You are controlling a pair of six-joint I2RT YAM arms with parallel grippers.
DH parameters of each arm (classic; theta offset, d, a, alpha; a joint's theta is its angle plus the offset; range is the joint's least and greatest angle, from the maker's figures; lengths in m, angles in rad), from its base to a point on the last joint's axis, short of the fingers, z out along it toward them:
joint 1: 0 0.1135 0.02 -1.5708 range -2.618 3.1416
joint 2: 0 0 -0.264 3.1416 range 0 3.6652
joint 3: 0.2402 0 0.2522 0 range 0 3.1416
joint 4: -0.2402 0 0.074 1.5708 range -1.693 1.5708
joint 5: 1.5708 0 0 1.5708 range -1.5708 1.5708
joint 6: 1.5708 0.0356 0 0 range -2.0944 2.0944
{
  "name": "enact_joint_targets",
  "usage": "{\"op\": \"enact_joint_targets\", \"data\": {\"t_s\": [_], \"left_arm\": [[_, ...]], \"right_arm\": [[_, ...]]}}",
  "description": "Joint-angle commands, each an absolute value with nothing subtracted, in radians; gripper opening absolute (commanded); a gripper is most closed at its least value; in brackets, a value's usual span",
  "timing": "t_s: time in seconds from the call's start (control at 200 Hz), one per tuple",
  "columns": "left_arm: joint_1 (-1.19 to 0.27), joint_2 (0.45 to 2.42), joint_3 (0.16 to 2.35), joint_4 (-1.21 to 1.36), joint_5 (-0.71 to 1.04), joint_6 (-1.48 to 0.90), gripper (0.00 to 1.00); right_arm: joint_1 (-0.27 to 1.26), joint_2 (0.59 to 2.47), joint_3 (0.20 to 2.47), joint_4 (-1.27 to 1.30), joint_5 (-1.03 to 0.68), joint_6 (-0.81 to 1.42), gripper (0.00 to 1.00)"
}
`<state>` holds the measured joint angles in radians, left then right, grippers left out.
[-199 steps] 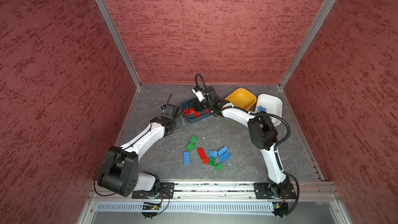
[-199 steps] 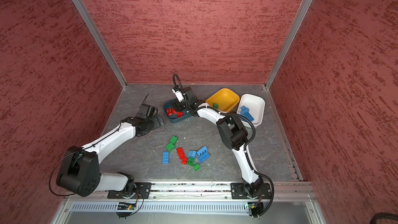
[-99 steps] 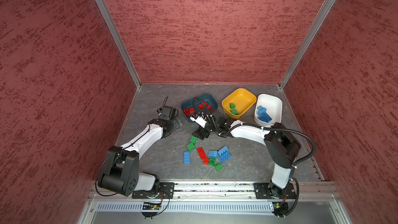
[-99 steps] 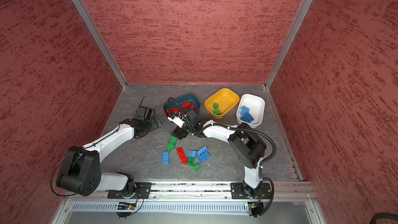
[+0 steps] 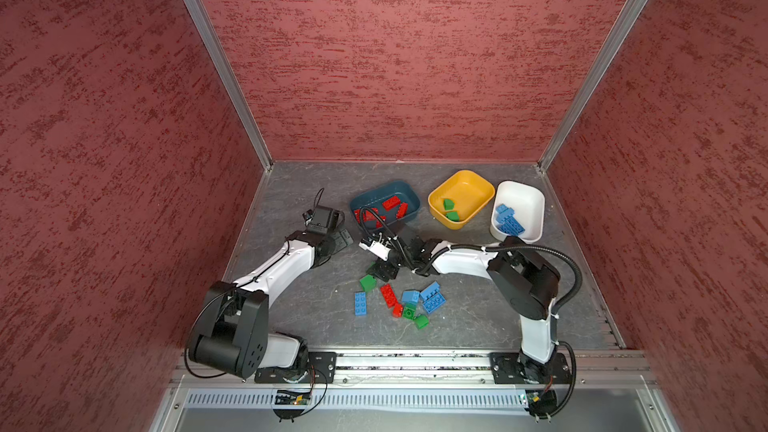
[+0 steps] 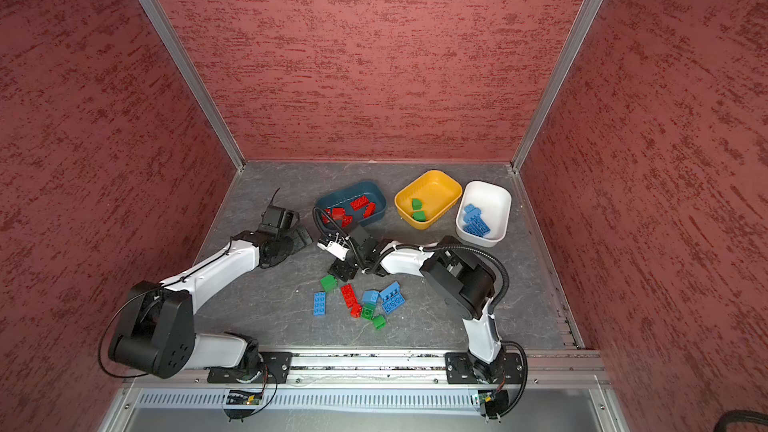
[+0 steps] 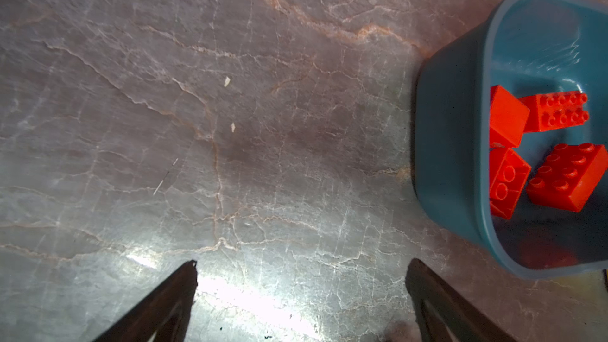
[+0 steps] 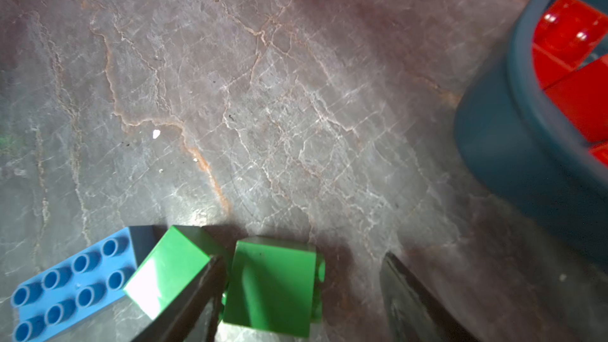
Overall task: Sort the legos into containers by color
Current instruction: 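Grasp a green brick with the right gripper while the left grasps another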
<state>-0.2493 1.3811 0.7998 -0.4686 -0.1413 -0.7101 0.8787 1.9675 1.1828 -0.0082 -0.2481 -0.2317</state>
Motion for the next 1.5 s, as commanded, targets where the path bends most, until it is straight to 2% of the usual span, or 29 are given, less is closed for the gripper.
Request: {"op": "enact_joint_targets", "data": {"t_s": [0.0, 0.065, 0.235, 0.411, 0.511, 0.987, 1.232, 1.458, 1.498], "left_arm": [[-0.245, 1.367, 0.793, -0.461, -0.146, -0.711, 0.99], [-0.25, 1.363, 0.791, -0.461, -0.146, -0.708, 1.0], [-0.274, 1.365, 0.79, -0.462, -0.155, -0.707, 0.99], [-0.29, 1.368, 0.788, -0.465, -0.149, -0.708, 0.99], [-0.302, 1.368, 0.784, -0.465, -0.138, -0.709, 0.99], [-0.362, 1.373, 0.762, -0.489, -0.115, -0.792, 0.99], [-0.422, 1.371, 0.764, -0.545, -0.131, -0.935, 0.99], [-0.474, 1.375, 0.767, -0.591, -0.084, -0.987, 0.99], [-0.482, 1.38, 0.764, -0.581, -0.066, -0.963, 0.99]], "right_arm": [[0.885, 1.978, 1.179, -0.014, -0.122, -0.281, 0.71], [0.884, 1.97, 1.17, -0.018, -0.123, -0.301, 0.7], [0.885, 1.999, 1.201, -0.064, -0.259, -0.309, 0.71], [0.885, 2.026, 1.208, -0.022, -0.217, -0.254, 0.72], [0.885, 2.031, 1.207, -0.013, -0.232, -0.252, 0.69], [0.865, 1.951, 1.118, 0.136, -0.277, -0.214, 0.4], [0.832, 1.798, 0.945, 0.322, -0.18, -0.167, 0.27], [0.786, 1.638, 0.776, 0.504, -0.023, -0.095, 0.0], [0.772, 1.612, 0.754, 0.527, 0.006, -0.081, 0.0]]}}
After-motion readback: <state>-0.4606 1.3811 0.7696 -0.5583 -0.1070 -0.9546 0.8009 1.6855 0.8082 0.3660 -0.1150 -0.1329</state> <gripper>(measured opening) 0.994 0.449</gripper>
